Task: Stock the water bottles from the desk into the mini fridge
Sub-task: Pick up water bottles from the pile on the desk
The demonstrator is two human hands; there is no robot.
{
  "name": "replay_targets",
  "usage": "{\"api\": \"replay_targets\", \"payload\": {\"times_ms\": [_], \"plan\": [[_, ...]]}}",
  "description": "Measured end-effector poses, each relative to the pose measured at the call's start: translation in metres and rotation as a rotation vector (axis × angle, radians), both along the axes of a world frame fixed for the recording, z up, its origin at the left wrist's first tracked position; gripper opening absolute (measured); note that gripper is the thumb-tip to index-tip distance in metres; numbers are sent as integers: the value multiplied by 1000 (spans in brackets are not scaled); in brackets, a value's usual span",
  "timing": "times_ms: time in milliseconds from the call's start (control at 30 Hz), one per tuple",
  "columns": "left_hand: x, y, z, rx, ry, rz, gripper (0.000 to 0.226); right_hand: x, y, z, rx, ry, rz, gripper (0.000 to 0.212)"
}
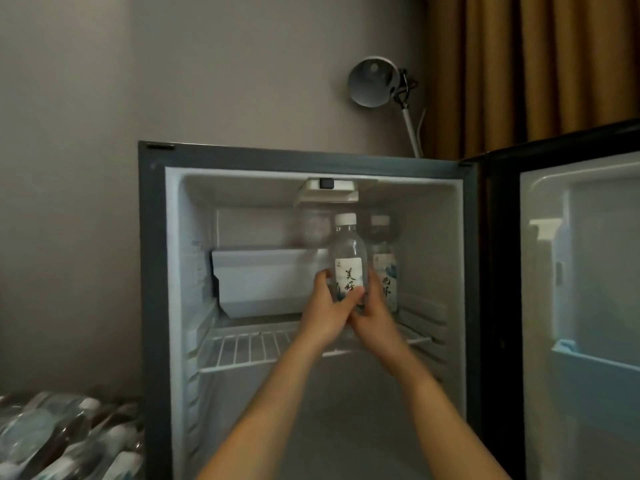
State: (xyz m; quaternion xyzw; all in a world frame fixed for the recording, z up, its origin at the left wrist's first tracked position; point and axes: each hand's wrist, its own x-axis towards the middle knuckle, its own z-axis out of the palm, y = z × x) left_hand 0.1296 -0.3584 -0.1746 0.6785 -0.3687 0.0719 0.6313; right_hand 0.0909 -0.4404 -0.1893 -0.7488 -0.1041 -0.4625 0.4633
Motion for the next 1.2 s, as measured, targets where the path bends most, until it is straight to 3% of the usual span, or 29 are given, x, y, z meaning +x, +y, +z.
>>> {"api": "replay_targets", "payload": {"times_ms": [100, 333, 567, 933, 1200], "plan": [[10, -10, -1, 11, -41, 25, 55, 12, -6, -2, 35, -44, -118, 56], [20, -16, -11, -102, 25, 10, 58, 20, -4, -13, 65, 104, -443, 39], [24, -18, -14, -21, 68, 102, 48, 15, 0, -9, 95, 158, -457, 48], [21, -21, -13, 189, 75, 329, 46, 12, 1, -7, 234, 158, -468, 39], [20, -20, -13, 230, 38, 295, 23, 9, 1, -3, 275, 170, -460, 45]]}}
